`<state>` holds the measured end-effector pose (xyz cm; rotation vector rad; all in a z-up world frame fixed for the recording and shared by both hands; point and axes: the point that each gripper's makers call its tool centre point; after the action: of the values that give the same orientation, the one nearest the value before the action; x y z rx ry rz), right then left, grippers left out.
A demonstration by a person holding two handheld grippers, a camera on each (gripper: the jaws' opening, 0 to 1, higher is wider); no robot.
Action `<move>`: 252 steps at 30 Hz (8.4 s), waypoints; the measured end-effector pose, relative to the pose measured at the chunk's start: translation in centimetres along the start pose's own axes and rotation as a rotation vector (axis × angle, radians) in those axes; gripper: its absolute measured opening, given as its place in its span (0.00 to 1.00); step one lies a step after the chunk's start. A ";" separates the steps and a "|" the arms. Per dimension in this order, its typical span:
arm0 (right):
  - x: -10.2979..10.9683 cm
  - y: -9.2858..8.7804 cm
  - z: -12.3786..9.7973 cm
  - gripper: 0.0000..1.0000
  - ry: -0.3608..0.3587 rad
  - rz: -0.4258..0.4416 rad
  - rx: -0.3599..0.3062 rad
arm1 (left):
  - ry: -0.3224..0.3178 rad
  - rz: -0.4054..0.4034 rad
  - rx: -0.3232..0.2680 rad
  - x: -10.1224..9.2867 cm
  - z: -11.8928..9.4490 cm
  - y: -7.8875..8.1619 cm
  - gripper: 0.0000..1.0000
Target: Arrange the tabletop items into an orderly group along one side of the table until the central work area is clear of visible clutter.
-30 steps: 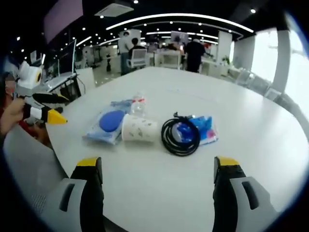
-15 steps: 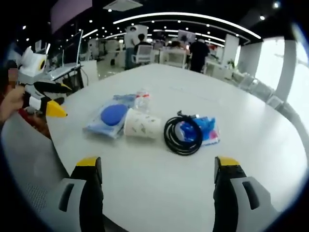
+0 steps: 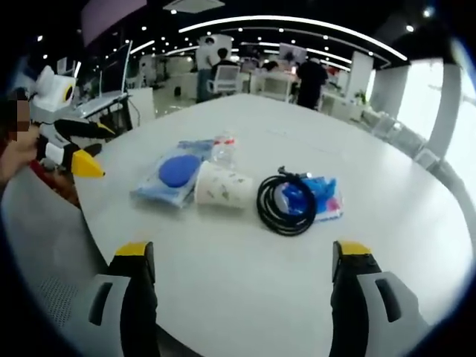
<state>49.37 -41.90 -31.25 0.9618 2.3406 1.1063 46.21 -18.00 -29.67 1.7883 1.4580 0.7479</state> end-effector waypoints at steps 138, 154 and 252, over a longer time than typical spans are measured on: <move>5.2 8.9 6.6 0.36 0.441 -0.208 -0.200 | -0.292 -0.291 -0.170 -3.9 -0.9 3.9 0.88; 8.6 13.5 1.8 0.36 0.576 -0.042 -0.400 | -0.399 -0.385 -0.352 -5.6 -2.7 8.5 0.85; 4.1 9.8 2.4 0.99 0.304 -0.008 -0.257 | -0.350 -0.182 -0.503 -4.3 -3.4 12.4 0.39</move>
<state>52.07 -33.25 -25.30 0.7327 2.3454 1.5993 49.82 -23.13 -17.63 1.3030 1.0656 0.6032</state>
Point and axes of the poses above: the point that each gripper's makers call its tool centre point, and the gripper's own axes: z roughly forward along the fingers, x roughly to its left, y roughly out of its top, and after that the axes turned 6 degrees about y, right-handed
